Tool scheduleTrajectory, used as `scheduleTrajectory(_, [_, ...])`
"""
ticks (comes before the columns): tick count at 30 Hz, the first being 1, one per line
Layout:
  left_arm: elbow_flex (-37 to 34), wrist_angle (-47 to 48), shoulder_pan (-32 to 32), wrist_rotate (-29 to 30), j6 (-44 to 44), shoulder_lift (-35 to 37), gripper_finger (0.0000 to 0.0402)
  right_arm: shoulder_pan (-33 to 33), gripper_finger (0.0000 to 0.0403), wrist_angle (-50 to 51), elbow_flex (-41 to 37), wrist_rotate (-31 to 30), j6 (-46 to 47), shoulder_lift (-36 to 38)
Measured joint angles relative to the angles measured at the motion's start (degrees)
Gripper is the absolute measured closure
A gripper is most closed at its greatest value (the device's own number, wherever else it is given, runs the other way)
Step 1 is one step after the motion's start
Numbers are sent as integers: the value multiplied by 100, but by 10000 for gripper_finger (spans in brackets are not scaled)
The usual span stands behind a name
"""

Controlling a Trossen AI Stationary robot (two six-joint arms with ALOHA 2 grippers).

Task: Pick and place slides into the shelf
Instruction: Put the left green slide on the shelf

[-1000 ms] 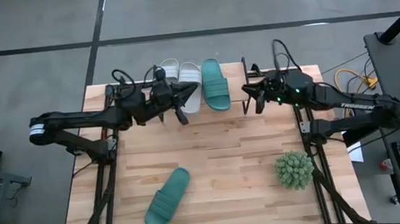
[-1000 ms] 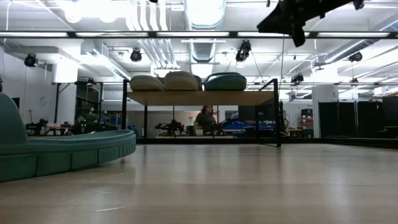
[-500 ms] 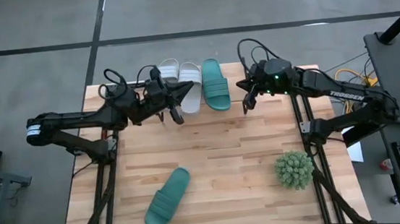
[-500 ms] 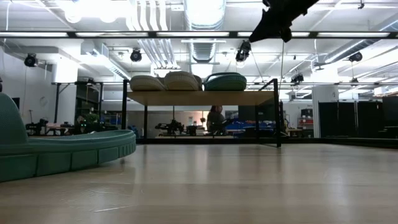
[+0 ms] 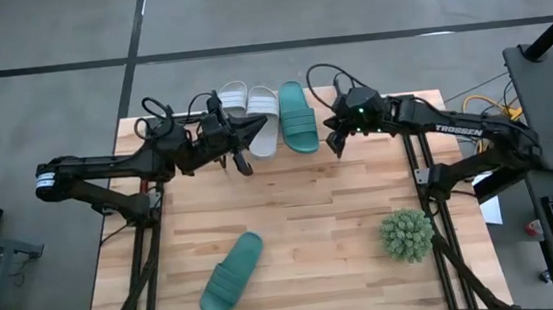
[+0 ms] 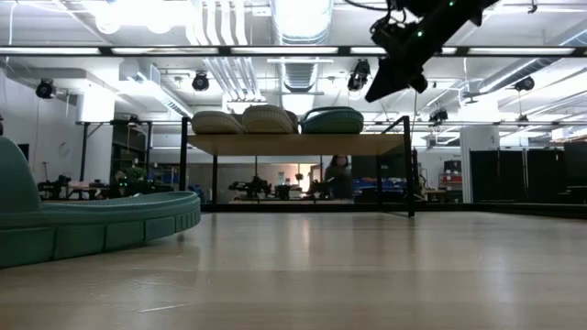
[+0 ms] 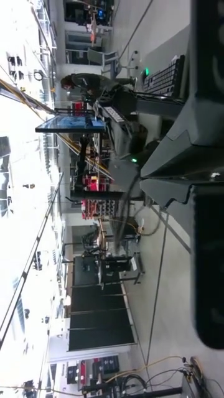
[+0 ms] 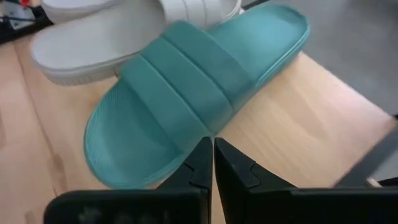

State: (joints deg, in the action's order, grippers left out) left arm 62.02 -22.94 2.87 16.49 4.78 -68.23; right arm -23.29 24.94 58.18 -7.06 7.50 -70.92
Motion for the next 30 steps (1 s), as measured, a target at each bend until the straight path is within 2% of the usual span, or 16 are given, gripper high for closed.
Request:
scheduleTrajectory(15, [-2,-3,-16,1,-3,0,402,-177,395,-474,-35,-45,43,-800])
scheduleTrajectory(30, [-2,-6,-31,0,2,0,402,-175,395,-791,-38,296,408,-796])
